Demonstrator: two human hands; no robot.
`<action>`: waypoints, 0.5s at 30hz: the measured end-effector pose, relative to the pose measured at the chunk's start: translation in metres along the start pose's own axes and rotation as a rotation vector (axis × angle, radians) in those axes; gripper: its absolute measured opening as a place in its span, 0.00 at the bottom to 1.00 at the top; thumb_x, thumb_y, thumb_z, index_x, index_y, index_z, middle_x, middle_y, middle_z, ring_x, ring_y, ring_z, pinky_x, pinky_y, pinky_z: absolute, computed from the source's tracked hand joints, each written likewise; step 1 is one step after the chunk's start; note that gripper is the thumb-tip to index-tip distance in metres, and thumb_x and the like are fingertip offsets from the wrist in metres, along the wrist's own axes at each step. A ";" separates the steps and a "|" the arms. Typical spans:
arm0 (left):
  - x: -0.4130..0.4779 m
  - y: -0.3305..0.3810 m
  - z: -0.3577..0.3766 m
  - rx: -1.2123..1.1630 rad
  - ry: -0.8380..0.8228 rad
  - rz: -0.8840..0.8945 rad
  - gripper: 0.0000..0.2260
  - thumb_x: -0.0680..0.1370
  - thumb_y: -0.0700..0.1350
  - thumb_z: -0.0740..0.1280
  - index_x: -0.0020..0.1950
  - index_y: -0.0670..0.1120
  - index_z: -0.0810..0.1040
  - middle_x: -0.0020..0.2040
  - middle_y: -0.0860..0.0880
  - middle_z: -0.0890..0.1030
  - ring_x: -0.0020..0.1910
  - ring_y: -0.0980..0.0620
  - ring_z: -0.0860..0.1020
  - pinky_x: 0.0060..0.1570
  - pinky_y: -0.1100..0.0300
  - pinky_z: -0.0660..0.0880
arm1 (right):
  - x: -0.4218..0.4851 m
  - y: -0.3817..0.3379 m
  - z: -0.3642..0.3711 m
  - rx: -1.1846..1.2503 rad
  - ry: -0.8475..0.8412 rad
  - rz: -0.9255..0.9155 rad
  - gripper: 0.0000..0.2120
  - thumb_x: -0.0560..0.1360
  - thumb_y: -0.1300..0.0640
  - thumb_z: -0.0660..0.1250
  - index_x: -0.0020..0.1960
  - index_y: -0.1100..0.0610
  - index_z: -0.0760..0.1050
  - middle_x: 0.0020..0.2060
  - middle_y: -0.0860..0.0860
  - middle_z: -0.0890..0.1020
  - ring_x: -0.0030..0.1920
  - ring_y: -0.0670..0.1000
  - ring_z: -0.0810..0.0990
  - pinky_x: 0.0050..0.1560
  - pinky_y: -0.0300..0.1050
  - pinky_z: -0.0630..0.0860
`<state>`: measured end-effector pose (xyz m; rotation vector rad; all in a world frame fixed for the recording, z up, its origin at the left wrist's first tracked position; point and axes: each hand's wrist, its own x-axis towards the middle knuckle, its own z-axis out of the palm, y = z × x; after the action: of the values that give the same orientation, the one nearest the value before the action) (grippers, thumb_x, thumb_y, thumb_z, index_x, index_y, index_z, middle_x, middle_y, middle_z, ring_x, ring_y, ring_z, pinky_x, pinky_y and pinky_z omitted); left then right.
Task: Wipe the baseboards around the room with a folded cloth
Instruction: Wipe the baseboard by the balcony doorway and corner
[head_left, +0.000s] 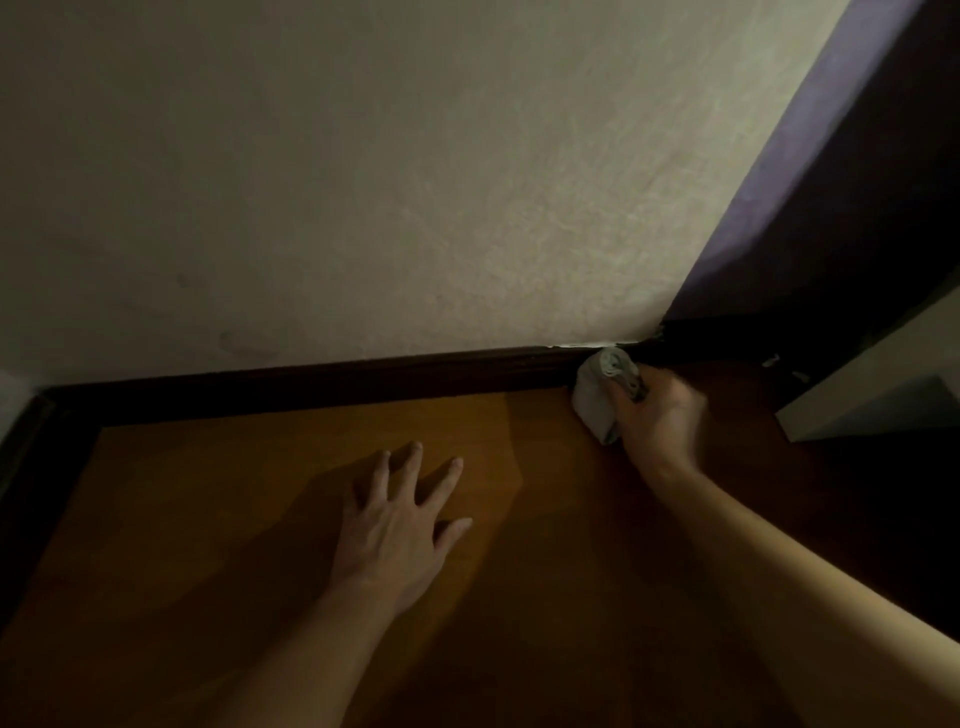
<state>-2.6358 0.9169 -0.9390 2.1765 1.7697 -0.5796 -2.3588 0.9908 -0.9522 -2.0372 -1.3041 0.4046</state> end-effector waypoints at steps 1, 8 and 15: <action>0.000 0.003 0.001 0.000 0.004 -0.011 0.30 0.80 0.69 0.43 0.77 0.67 0.31 0.82 0.49 0.33 0.81 0.40 0.38 0.77 0.35 0.49 | -0.001 -0.004 0.000 -0.002 -0.008 -0.037 0.11 0.77 0.46 0.69 0.46 0.54 0.81 0.39 0.51 0.80 0.37 0.49 0.78 0.33 0.41 0.69; 0.001 0.007 0.001 0.017 0.000 -0.033 0.30 0.77 0.70 0.38 0.75 0.68 0.29 0.82 0.50 0.34 0.81 0.40 0.38 0.77 0.35 0.50 | 0.004 0.008 -0.003 -0.012 0.008 0.002 0.13 0.76 0.43 0.66 0.46 0.52 0.81 0.40 0.51 0.82 0.38 0.50 0.80 0.35 0.46 0.78; 0.002 0.010 -0.001 0.029 -0.012 -0.048 0.31 0.75 0.70 0.38 0.75 0.68 0.29 0.82 0.50 0.34 0.81 0.41 0.38 0.77 0.36 0.53 | 0.010 0.008 -0.012 -0.053 -0.015 -0.010 0.10 0.77 0.46 0.69 0.48 0.53 0.81 0.43 0.51 0.82 0.42 0.52 0.81 0.38 0.46 0.78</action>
<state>-2.6256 0.9172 -0.9398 2.1502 1.8227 -0.6327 -2.3422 0.9928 -0.9480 -2.0741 -1.3472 0.3846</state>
